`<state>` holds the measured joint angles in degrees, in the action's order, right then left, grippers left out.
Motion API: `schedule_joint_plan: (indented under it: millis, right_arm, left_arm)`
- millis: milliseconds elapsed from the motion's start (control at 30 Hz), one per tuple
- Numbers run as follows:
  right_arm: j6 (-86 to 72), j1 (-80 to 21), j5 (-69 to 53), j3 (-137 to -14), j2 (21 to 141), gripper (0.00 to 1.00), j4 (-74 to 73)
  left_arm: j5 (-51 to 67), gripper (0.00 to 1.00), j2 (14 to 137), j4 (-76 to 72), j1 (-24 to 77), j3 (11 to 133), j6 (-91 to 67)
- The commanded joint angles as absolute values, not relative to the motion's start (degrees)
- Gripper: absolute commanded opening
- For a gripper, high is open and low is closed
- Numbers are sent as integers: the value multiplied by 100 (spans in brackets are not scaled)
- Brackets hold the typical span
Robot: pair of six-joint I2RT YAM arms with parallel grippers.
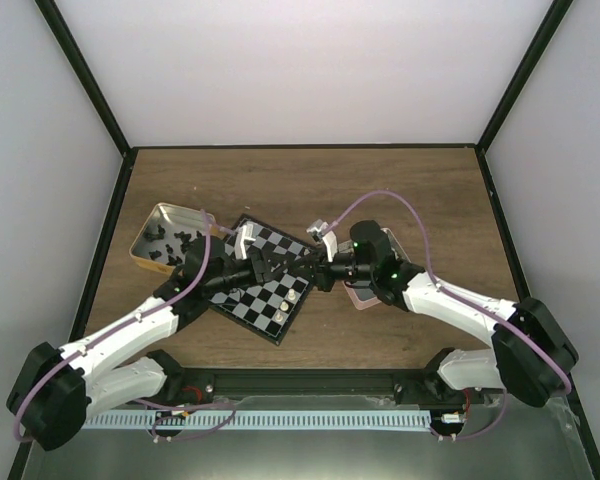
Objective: Set up the chess pieces on the board
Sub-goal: Place the chess piece on the chessboard.
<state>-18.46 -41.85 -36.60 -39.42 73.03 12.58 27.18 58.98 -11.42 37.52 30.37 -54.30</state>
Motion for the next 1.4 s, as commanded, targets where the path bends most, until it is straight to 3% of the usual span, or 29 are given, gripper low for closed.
schedule_joint_plan:
  millis: [0, 333, 500, 567, 733, 867, 1067, 1367]
  right_arm:
    - [-1814, -4254, -3797, -4184, 7355, 2, 1446]
    - [-1903, -4271, -3750, -4172, 7378, 5, 1637]
    - [-2033, -4271, -3549, -4151, 7170, 21, 1562]
    - [-2380, -4271, -3156, -4083, 6958, 33, 1617]
    - [-3355, -4267, -3027, -3557, 6513, 48, 2588]
    - [-4185, -4327, -2722, -3284, 6442, 53, 3216]
    - [-4876, -4455, -1894, -3212, 6615, 55, 3421]
    - [-5275, -4508, -2636, -3255, 7251, 45, 4458]
  left_arm:
    - [2810, 33, 5966, -1488, 3730, 2948, -5531]
    - [2908, 18, 6037, -1697, 3731, 2883, -5702]
    - [2725, 16, 5874, -1679, 3727, 2878, -5741]
    - [2716, 16, 5797, -1720, 3724, 2890, -5888]
    - [2693, 16, 5718, -1860, 3709, 3041, -6632]
    - [2574, 17, 5759, -1981, 3692, 3155, -7512]
    - [2127, 17, 5759, -1965, 3691, 3300, -8213]
    - [1754, 17, 5725, -2087, 3691, 3243, -8613]
